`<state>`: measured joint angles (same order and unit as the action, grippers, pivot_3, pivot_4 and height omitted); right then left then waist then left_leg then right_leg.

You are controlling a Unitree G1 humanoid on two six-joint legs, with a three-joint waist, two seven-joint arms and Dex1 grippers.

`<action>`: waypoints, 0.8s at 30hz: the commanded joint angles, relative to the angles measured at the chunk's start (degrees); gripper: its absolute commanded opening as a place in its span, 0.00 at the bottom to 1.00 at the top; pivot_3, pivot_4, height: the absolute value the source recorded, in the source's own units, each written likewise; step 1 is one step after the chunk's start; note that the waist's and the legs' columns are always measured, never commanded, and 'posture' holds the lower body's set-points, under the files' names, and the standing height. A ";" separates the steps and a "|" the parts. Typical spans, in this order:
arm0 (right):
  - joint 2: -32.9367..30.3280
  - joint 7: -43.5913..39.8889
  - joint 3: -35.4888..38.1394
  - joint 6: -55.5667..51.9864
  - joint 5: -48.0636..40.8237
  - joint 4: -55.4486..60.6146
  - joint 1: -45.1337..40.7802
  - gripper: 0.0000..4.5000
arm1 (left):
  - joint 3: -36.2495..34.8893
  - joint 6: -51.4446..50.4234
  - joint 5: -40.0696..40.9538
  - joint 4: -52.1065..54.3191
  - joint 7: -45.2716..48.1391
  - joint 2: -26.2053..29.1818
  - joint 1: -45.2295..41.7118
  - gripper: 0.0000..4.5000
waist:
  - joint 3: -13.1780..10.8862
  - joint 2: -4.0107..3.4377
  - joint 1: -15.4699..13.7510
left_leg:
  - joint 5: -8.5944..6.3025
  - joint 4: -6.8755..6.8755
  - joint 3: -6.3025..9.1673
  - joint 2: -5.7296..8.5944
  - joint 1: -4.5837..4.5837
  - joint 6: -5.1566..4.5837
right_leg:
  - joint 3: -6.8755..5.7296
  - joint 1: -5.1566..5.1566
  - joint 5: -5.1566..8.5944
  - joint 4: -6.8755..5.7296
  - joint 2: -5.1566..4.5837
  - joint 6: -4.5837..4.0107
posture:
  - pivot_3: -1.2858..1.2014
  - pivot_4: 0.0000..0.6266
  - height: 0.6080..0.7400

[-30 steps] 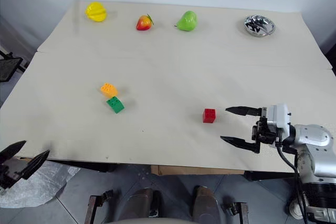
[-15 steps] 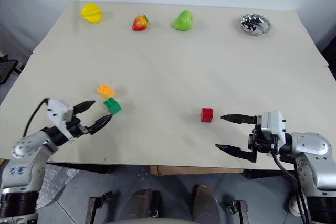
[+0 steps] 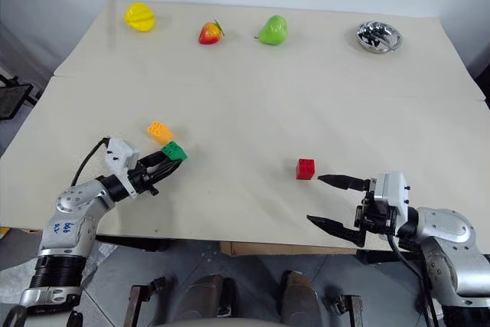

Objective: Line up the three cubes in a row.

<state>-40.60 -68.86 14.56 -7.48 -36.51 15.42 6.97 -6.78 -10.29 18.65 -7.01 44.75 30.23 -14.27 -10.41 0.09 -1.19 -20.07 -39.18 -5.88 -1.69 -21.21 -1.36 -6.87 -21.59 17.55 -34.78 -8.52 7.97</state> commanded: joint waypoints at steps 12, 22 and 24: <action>1.17 1.66 11.10 3.41 -1.11 3.44 11.41 1.00 | 23.65 10.92 -11.74 -22.70 22.96 -8.00 -31.88 0.33 | 0.03 0.06 -0.08 | 0.10 0.01 -0.57 0.32 -0.03 -0.05 | 0.07 0.02 -0.06 0.13 0.14 0.12 | 0.52 0.24 1.00; 3.88 0.82 11.51 6.32 -2.20 3.69 13.36 1.00 | 23.07 17.99 -14.72 -34.88 24.28 -10.94 -36.01 0.33 | -0.01 0.13 -0.37 | 0.13 -0.04 -0.57 0.14 -0.07 0.01 | 0.18 -0.04 -0.06 0.14 0.27 0.12 | 0.52 0.24 1.00; 3.96 -0.12 10.61 6.44 -2.09 2.45 12.91 1.00 | 22.55 18.26 -14.91 -35.85 23.94 -11.46 -36.34 0.33 | -0.01 0.13 -0.43 | 0.13 -0.05 -0.41 0.14 -0.07 0.00 | 0.18 -0.03 -0.06 0.14 0.27 0.12 | 0.52 0.24 1.00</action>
<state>-36.94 -68.14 25.02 -1.56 -37.37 17.92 19.59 16.25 7.14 4.18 -42.19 68.88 19.35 -49.52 -10.42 0.22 -1.62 -19.95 -39.24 -6.20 -1.54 -21.28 -1.36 -6.69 -21.61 17.48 -34.64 -8.25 8.09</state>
